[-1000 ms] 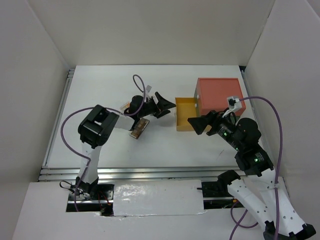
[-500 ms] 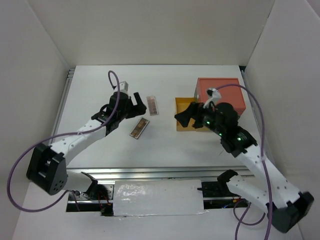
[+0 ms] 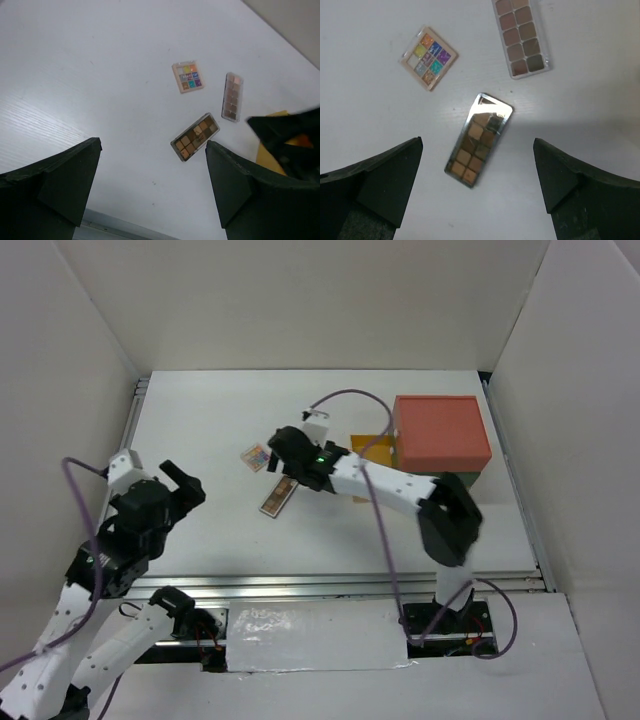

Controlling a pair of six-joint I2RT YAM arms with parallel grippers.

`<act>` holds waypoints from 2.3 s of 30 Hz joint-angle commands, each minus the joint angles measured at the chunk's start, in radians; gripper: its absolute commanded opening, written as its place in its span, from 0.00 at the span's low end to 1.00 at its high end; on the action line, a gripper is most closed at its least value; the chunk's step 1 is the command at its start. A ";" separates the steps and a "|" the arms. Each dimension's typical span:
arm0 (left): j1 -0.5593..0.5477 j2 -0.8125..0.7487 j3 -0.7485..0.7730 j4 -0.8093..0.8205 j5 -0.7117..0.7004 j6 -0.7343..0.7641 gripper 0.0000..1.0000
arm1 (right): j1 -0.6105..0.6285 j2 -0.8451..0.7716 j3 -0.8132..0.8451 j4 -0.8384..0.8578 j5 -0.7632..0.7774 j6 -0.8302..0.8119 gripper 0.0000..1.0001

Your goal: Organize the makeup

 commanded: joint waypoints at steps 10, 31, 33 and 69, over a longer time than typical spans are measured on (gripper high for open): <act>0.004 -0.006 0.105 -0.081 -0.016 0.262 0.99 | 0.094 0.530 0.534 -0.407 0.131 0.382 1.00; 0.010 -0.069 0.072 -0.015 0.064 0.320 1.00 | 0.079 0.555 0.455 -0.477 0.064 0.477 1.00; 0.010 -0.078 0.070 -0.013 0.067 0.321 0.99 | 0.079 0.553 0.456 -0.470 0.073 0.474 1.00; 0.009 -0.066 0.056 0.010 0.108 0.341 0.99 | 0.101 0.219 0.382 -0.429 0.179 -0.296 0.00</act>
